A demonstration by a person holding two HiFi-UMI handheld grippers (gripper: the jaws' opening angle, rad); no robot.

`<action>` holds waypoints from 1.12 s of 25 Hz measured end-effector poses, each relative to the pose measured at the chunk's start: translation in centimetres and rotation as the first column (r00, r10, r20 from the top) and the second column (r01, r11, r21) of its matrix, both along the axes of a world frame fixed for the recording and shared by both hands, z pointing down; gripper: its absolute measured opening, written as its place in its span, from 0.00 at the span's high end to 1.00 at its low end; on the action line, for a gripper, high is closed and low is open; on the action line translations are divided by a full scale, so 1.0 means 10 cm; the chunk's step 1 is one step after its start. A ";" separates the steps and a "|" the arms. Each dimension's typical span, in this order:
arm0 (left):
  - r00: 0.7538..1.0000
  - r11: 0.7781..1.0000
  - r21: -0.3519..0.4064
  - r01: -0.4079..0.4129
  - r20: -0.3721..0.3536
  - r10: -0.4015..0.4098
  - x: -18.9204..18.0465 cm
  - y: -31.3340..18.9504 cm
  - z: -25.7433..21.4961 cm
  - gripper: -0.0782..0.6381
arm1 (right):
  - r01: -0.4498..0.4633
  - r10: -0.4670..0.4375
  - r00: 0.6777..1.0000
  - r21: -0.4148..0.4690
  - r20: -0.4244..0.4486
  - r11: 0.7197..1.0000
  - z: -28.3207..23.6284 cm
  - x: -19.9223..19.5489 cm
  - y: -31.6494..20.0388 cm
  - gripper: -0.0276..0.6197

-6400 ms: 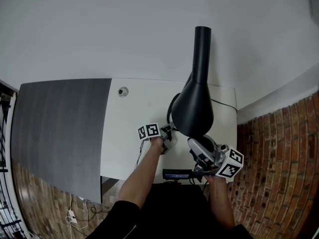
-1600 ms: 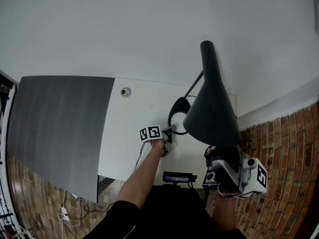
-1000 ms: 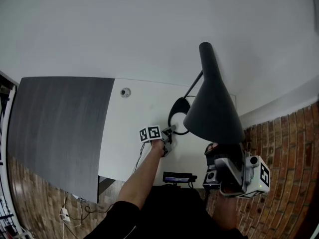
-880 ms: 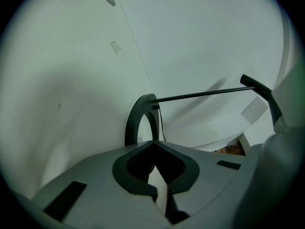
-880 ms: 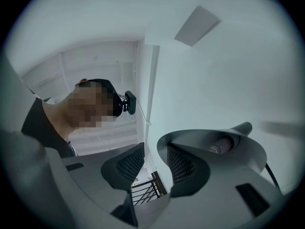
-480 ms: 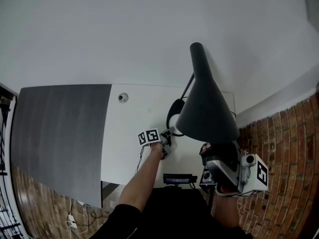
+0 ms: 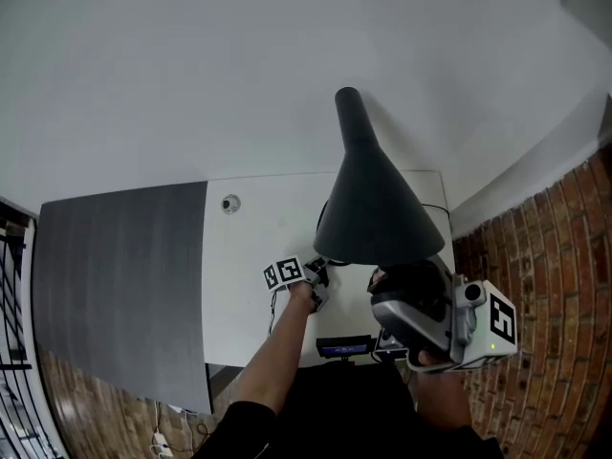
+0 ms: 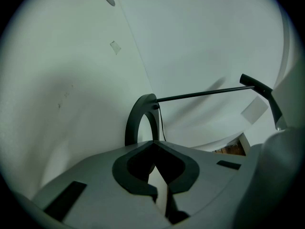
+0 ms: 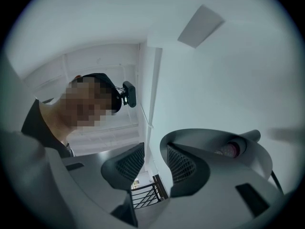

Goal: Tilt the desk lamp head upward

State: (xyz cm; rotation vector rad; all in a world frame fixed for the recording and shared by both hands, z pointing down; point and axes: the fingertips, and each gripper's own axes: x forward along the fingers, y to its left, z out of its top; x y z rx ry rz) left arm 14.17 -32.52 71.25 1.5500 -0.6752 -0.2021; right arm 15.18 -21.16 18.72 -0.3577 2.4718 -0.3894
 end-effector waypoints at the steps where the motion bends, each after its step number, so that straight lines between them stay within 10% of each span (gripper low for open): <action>1: 1.000 1.000 0.000 -0.001 -0.001 0.001 0.00 0.00 0.00 0.88 | 0.002 -0.002 1.000 0.003 -0.003 1.000 0.00 0.00 0.00 0.74; 28: 1.000 1.000 -0.014 -0.017 0.008 0.018 0.00 0.01 0.02 0.88 | -0.040 0.040 0.999 -0.019 0.025 0.999 -0.04 0.03 -0.06 0.75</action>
